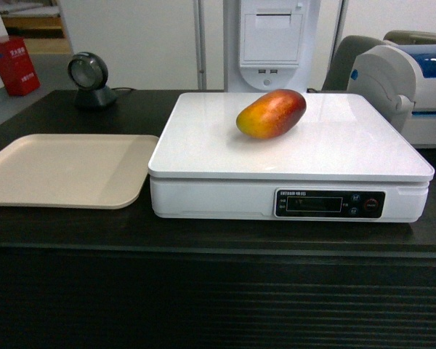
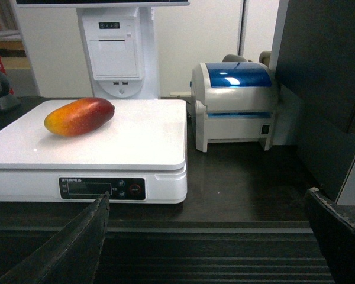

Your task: Place dark red mango on scale at checkout

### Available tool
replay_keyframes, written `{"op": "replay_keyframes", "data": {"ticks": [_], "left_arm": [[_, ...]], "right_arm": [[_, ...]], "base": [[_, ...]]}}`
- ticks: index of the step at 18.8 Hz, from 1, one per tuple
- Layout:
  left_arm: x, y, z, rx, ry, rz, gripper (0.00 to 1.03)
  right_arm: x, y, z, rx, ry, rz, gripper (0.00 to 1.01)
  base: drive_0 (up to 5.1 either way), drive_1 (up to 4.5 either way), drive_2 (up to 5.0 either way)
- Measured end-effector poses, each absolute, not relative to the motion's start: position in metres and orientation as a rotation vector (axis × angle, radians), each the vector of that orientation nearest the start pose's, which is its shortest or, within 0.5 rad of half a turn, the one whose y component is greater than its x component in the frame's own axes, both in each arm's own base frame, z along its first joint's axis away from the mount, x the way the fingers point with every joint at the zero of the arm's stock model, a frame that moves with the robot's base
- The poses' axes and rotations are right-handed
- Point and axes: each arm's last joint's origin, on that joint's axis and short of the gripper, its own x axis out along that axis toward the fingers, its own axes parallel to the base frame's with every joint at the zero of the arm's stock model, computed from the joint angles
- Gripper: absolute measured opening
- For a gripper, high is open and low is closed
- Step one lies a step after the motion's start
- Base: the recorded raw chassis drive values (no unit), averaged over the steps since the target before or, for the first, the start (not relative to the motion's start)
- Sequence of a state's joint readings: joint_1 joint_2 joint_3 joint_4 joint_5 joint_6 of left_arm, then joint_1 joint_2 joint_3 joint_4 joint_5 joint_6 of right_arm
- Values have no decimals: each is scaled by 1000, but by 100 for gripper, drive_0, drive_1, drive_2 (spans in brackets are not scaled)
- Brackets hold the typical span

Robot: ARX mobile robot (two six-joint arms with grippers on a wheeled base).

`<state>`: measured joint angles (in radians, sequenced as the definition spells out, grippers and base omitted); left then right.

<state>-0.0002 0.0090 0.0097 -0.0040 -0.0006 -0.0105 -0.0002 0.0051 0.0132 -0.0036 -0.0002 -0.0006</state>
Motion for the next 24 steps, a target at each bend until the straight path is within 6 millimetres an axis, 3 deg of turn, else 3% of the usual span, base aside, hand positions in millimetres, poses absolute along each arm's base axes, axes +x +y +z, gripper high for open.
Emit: {"op": "replay_keyframes", "data": {"ticks": [24], "left_arm": [[98,0,166,-10,3,0,98]], "right_arm": [[97,0,167,-1,-4,0,98]], "base": [[0,0,0]]}}
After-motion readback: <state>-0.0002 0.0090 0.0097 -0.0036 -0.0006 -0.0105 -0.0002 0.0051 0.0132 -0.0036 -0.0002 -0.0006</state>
